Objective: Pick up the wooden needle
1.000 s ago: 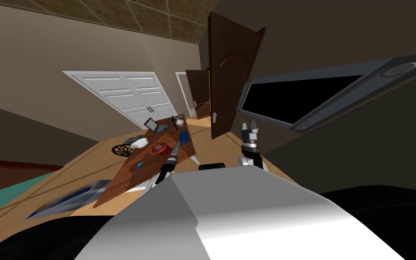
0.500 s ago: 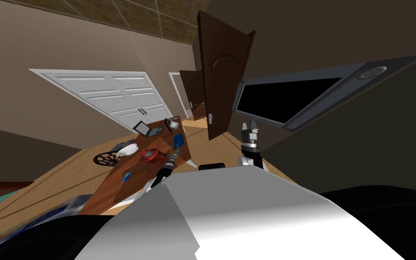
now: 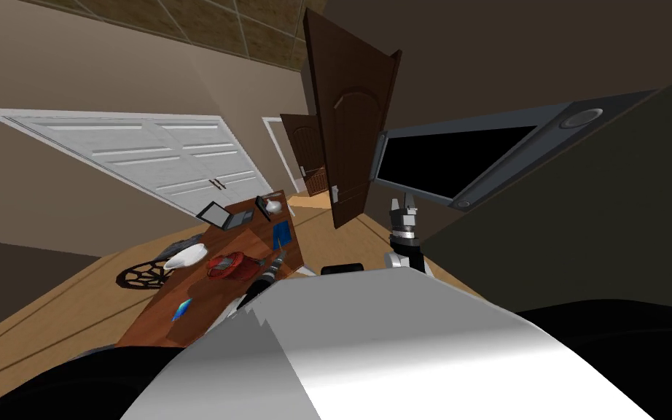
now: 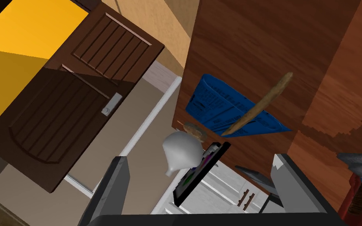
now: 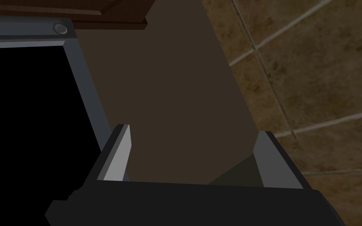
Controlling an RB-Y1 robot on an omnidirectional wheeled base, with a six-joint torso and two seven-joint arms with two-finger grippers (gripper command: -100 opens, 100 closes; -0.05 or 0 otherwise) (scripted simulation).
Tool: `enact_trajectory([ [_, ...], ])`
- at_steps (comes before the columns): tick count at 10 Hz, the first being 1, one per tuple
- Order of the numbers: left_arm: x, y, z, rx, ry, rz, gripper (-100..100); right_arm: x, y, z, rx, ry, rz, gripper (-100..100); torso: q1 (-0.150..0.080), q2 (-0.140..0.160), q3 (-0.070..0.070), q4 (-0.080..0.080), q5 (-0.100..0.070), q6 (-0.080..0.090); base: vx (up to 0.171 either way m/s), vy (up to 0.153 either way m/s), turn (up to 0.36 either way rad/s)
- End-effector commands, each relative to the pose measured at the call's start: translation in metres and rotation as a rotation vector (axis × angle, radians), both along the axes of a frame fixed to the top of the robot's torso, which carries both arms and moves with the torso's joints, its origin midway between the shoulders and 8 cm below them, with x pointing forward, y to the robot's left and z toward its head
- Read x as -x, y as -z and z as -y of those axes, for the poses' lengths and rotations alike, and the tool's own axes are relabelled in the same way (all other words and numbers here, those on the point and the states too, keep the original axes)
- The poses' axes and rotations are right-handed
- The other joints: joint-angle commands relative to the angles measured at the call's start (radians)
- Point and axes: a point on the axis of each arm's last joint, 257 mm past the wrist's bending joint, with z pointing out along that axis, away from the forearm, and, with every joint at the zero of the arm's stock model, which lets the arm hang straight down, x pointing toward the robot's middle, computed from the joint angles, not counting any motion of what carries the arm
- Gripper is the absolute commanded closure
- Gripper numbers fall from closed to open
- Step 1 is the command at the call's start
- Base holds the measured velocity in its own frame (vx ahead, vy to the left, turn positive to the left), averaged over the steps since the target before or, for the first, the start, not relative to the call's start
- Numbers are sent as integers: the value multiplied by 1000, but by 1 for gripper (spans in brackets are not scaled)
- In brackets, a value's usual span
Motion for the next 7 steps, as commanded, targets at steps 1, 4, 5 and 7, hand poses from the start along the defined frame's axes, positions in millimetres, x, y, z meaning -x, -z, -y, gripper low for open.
enact_trajectory([
  [1, 22, 19, -15, -32, -11, -84, -100, 0, 0, 0, 0, 0, 0, 0, 0, 0, 0, 0, 0, 0, 100, -25, -162],
  [4, 68, 48, -46, -87, -30, -236, -100, 0, 0, 0, 0, 0, 0, 0, 2, -3, -2, -1, 0, 0, 138, 16, -148],
  [5, 82, 56, -55, -103, -34, -282, -100, 0, 0, 0, 0, 0, 0, 0, 3, -3, -2, -1, 1, 0, 135, 37, -156],
  [7, 109, 68, -70, -130, -42, -364, -100, 0, 0, 0, 0, 0, 0, 0, 4, -3, -2, -1, 1, 0, 140, 47, -132],
])
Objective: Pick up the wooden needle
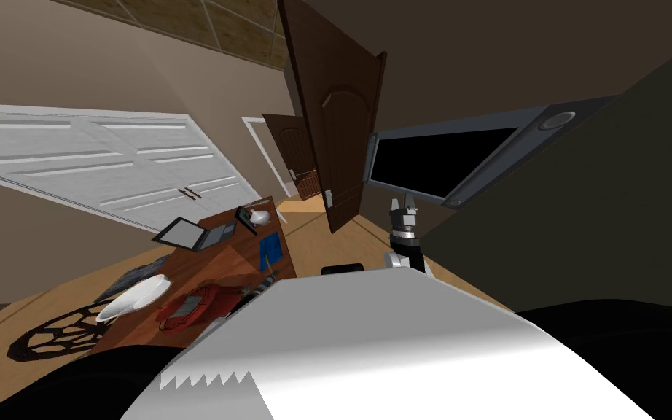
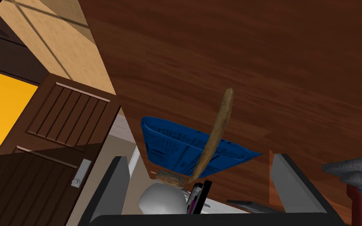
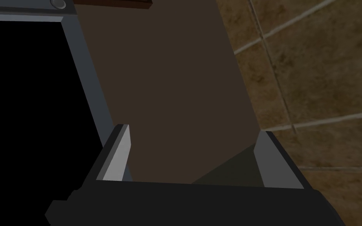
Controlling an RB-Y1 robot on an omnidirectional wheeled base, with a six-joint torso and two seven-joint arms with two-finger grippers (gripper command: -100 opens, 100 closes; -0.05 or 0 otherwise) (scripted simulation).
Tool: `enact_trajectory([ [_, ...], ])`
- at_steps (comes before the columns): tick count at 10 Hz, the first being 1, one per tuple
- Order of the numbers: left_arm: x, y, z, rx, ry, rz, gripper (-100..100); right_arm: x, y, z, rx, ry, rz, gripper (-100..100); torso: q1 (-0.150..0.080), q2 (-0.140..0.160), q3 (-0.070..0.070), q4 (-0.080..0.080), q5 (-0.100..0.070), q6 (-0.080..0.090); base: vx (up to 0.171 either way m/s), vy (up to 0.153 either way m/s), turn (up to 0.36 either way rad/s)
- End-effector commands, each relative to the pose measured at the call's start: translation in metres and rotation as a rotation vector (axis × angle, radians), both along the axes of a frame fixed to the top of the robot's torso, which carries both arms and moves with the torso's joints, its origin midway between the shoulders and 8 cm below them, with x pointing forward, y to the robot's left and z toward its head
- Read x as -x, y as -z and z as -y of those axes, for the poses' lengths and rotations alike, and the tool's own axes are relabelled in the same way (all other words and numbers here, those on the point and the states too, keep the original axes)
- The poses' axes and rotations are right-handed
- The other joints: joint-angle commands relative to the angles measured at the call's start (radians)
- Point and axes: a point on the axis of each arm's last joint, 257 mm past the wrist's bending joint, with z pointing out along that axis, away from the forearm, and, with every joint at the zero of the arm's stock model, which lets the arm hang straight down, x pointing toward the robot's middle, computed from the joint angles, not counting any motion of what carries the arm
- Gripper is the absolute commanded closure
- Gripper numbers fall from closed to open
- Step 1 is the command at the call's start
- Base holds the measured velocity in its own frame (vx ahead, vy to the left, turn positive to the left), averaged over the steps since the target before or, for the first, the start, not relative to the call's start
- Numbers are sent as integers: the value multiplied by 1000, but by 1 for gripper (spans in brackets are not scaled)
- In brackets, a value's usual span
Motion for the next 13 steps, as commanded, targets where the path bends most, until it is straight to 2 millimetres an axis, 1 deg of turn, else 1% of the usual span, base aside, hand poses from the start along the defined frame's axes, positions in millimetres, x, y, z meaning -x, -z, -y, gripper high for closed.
enact_trajectory([
  [1, 18, 6, -11, -20, -4, -64, -100, 0, 0, 0, 0, 0, 0, 0, 0, 0, 0, 0, 0, 0, 159, 43, -124],
  [2, 39, 13, -21, -36, -7, -125, -100, 0, 0, 0, 0, 0, 0, 0, 0, -1, -1, 0, 0, 0, 175, 50, -194],
  [3, 47, 16, -25, -42, -8, -149, -100, 0, 0, 0, 0, 0, 0, 0, 0, -2, -1, 0, 0, 0, 150, 64, -184],
  [4, 59, 20, -30, -49, -8, -186, -100, 0, 0, 0, 0, 0, 0, 0, 1, -1, -1, 0, 0, 0, 150, 93, -142],
  [5, 67, 22, -33, -53, -7, -209, -100, 0, 0, 0, 0, 0, 0, 0, 3, -1, -1, 0, 0, 0, 140, 113, -126],
  [6, 61, 20, -33, -50, -8, -191, -100, 0, 0, 0, 0, 0, 0, 0, 4, 0, 0, 0, 1, 0, 56, 55, -30],
  [7, 62, 20, -34, -52, -7, -195, 0, 0, 0, 0, 0, 0, 0, 0, 0, 4, 2, 1, 0, 0, 11, 11, 2],
  [8, 62, 25, -35, -51, -14, -193, -100, 0, 0, 0, 0, 0, 0, 0, -3, 7, 4, 1, 0, -1, 8, 14, -48],
  [11, 61, 37, -35, -49, -28, -192, -100, 0, 0, 0, 0, 0, 0, 0, -3, 9, 5, 2, 0, 0, -1, 23, -53],
  [12, 61, 35, -35, -50, -25, -193, -100, 0, 0, 0, 0, 0, 0, 0, -2, 9, 5, 2, 0, 0, -1, 13, -11],
  [13, 61, 35, -35, -50, -25, -192, 100, 0, 0, 0, 0, 0, 0, 0, -3, 9, 5, 2, -1, -1, 0, 0, 0],
])
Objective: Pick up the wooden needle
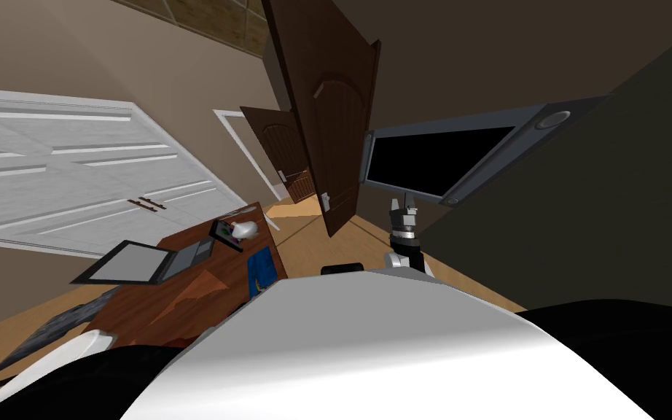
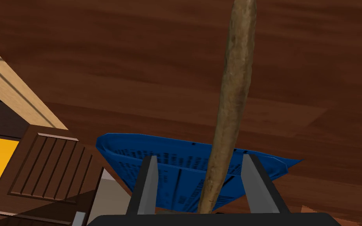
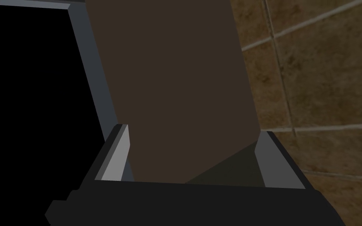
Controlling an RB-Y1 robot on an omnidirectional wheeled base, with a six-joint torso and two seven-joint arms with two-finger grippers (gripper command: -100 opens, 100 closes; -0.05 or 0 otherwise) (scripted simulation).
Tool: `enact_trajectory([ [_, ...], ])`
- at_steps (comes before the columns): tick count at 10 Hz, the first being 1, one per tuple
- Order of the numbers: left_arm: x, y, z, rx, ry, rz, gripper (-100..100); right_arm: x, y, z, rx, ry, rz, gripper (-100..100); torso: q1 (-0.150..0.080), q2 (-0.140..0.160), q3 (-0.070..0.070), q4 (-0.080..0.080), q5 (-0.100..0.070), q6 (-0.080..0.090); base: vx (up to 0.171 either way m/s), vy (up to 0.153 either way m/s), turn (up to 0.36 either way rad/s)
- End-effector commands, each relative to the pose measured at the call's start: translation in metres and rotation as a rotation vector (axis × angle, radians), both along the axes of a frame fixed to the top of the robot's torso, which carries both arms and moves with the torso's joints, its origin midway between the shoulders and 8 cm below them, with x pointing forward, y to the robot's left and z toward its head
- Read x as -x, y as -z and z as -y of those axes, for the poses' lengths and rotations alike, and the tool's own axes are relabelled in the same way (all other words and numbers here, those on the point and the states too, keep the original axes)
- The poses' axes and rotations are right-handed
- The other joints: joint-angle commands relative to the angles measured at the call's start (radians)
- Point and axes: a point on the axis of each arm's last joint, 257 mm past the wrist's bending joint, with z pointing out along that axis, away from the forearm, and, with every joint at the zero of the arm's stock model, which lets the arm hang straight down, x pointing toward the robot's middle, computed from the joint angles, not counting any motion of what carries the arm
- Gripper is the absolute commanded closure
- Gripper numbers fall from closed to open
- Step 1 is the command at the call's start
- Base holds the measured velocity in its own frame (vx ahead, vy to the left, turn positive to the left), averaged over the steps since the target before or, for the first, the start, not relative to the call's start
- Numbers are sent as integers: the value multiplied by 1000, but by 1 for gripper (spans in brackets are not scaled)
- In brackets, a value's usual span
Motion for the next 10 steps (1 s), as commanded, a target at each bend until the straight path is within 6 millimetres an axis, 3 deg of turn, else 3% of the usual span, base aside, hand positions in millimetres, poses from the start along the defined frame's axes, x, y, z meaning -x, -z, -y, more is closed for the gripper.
enact_trajectory([
  [1, 0, 0, 0, 0, 0, 0, 100, 0, 0, 0, 0, 0, 0, 0, 0, 0, 0, 0, 0, 0, 0, 0, 0],
  [4, 0, 0, 0, -1, 2, 0, 100, 0, 0, 0, 0, 0, 0, 0, 0, 0, 0, 0, 0, 0, 0, 0, -4],
  [5, 0, 0, 0, -1, 2, 0, 0, 0, 0, 0, 0, 0, 0, 0, 0, 0, 0, 0, 0, -1, 0, 0, 0],
  [6, 1, -8, 0, 0, 9, -1, 100, 0, 0, 0, 0, 0, 0, 0, 0, 0, 0, 0, 0, -1, 1, -18, 86],
  [9, 1, -13, 1, -1, 15, -2, 100, 0, 0, 0, 0, 0, 0, 0, -3, 0, 0, 0, 0, -1, 1, -28, 51],
  [10, 1, -13, 1, 0, 15, -3, 0, 0, 0, 0, 0, 0, 0, 0, -2, 0, 0, 0, 0, -1, 0, 0, 0],
])
